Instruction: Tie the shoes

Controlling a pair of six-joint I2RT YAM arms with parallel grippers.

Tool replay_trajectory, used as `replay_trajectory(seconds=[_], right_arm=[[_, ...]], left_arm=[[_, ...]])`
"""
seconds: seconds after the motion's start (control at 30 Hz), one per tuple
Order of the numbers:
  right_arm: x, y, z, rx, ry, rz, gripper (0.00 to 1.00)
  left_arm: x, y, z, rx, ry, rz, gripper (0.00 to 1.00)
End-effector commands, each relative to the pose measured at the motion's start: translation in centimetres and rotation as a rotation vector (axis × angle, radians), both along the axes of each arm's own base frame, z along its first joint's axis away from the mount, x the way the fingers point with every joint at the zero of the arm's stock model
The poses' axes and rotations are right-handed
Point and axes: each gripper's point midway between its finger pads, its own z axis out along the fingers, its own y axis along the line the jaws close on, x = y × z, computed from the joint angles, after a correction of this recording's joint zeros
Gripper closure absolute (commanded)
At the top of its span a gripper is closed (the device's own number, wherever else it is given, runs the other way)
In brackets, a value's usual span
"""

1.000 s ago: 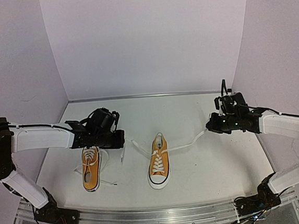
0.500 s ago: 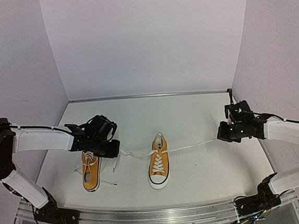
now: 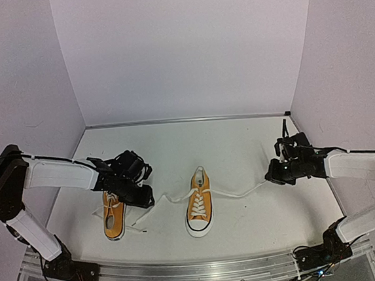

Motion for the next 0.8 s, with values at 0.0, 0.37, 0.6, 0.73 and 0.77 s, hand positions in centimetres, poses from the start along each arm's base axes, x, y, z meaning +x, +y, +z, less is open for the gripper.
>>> replay_trajectory(seconds=[0.0,0.37,0.6,0.73,0.77], right_arm=[[0.4,0.4,0.2,0.029,-0.015,0.005,1.0],[0.7,0.6,0.1,0.029,-0.013,0.008,1.0],[0.8,0.6,0.4,0.032,-0.019,0.002,1.0],[0.9,1.0,1.1,0.054,-0.03,0.014,1.0],[1.0,1.2,1.4,0.064,-0.035,0.023,1.0]], left_arm=[[-1.3,0.6,-0.1,0.015,0.02,-0.039,0.54],[-3.5,2.0,-1.1,0.087,0.064,-0.127,0.51],[-3.6,1.9,-3.2,0.151,0.073,-0.162,0.54],[-3.8,1.5,-4.0,0.168,0.078,-0.171,0.73],[-3.9,1.5,-3.9,0.167,0.074,-0.168,0.79]])
